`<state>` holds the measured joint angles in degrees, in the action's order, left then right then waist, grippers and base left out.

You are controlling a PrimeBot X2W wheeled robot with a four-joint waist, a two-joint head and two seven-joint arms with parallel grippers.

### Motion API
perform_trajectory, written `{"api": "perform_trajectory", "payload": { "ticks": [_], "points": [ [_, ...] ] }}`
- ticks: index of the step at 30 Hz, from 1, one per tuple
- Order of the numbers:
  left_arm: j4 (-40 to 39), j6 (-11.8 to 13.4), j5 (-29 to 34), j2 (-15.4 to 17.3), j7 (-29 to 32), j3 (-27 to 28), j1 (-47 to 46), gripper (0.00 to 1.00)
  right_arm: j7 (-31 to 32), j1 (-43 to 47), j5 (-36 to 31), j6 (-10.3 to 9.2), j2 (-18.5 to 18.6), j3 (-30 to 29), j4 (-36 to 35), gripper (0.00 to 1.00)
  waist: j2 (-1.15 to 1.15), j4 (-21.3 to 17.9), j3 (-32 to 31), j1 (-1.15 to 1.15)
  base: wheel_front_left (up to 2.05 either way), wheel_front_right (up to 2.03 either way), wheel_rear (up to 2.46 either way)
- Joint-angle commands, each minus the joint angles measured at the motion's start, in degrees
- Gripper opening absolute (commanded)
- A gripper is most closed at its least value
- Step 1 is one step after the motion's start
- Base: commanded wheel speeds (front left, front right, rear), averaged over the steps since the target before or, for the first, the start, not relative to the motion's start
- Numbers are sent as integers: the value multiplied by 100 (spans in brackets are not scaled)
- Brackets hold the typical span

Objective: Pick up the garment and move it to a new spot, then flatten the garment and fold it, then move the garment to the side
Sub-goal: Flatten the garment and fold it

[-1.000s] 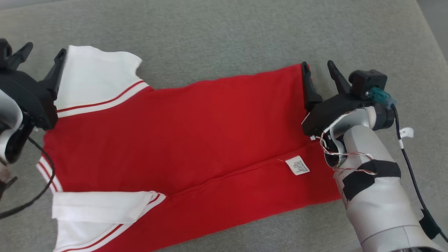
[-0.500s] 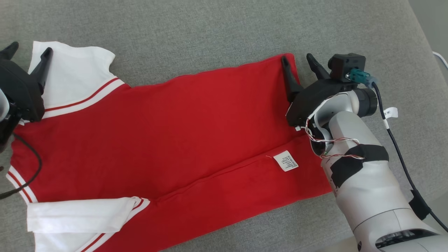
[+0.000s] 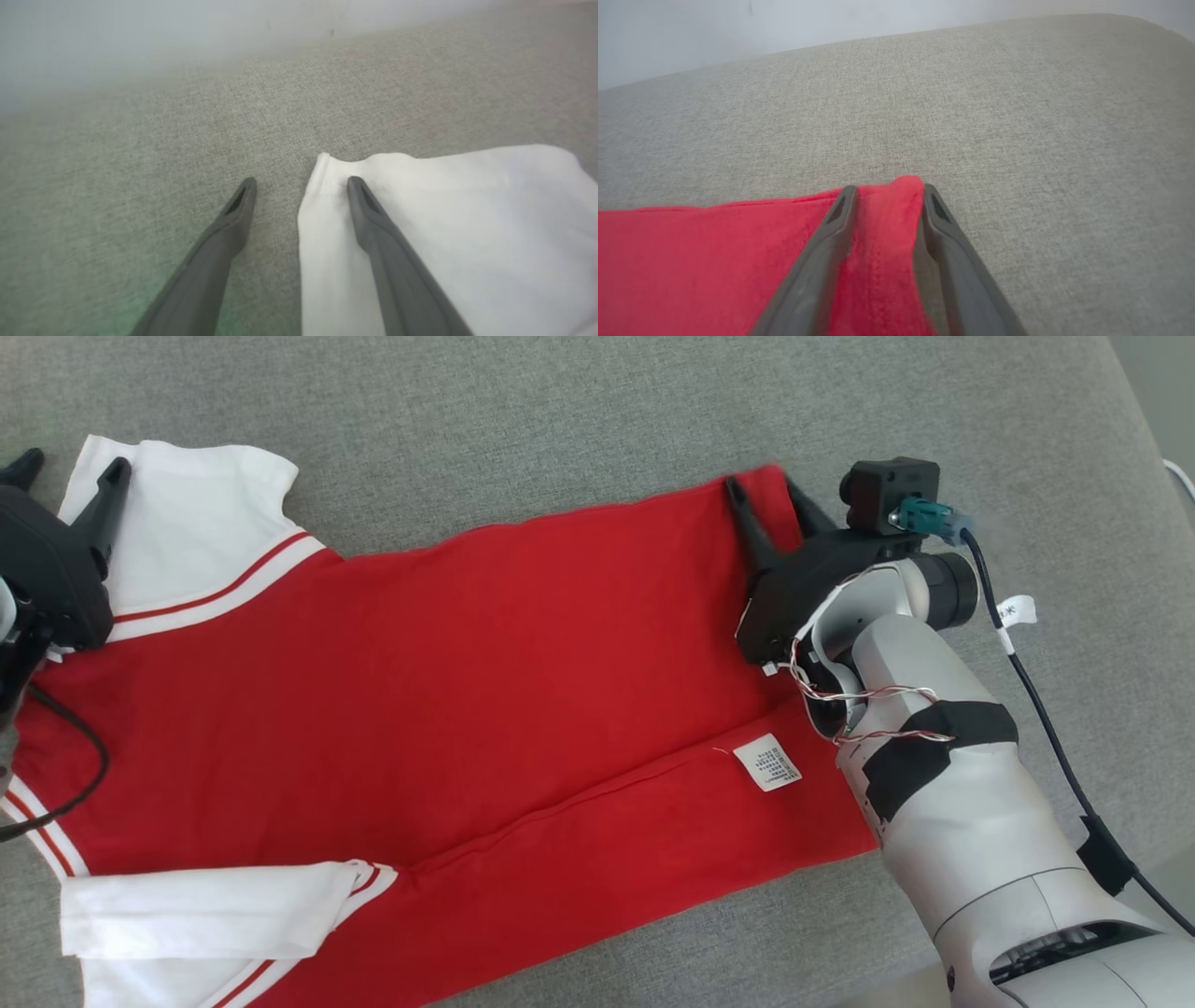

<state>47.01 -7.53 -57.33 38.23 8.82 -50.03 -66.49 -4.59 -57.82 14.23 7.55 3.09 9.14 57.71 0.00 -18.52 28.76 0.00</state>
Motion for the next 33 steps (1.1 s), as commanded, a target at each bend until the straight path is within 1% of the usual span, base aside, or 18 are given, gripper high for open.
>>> {"api": "perform_trajectory", "payload": {
  "ticks": [1, 2, 6, 11, 12, 13, 17, 25, 30, 33],
  "points": [
    [37, 9, -30, -43, 79, -143, 56, 10, -50, -66, 73, -14, -38, 68, 3, 0, 0, 22, 15, 0, 0, 0, 0],
    [13, 9, -134, -58, 52, -150, 60, 0, -79, -95, 98, -14, -36, 93, 10, 0, 0, 37, 17, 0, 0, 0, 0],
    [-115, 9, -292, -84, -114, -259, 23, 0, -277, -173, 19, -14, -30, 85, 90, 0, 0, 114, -36, 0, 0, 0, 0],
    [-248, 9, -453, -118, -699, -284, -76, 0, -526, -149, -97, -14, 83, 30, 243, 0, 0, 245, -223, 0, 0, 0, 0],
    [-248, 9, -453, -118, -699, -284, -76, 0, -526, -149, -97, -14, 83, 30, 243, 0, 0, 245, -223, 0, 0, 0, 0],
    [-291, 9, -454, -121, -831, -306, -68, 0, -572, -105, -113, -14, 109, 26, 272, 0, 0, 277, -272, 0, 0, 0, 0],
    [-499, 9, -520, -97, -1238, -462, 143, 0, -734, 94, -94, -14, 243, 50, 373, 0, 0, 402, -482, 0, 0, 0, 0],
    [-1129, 10, -662, 33, -2085, -588, 641, 0, -990, 565, 68, -14, 477, 189, 252, 0, 0, 650, -885, 0, 0, 0, 0],
    [-1657, 14, -581, 143, -2340, -511, 1107, 0, -1046, 912, 211, -14, 623, 327, 49, 0, 0, 793, -1090, 0, 0, 0, 0],
    [-2093, 92, -452, 137, -2392, -355, 1461, 0, -1057, 1129, 274, -14, 756, 407, -136, 0, 0, 903, -1169, 0, 0, 0, 0]
  ]
}}
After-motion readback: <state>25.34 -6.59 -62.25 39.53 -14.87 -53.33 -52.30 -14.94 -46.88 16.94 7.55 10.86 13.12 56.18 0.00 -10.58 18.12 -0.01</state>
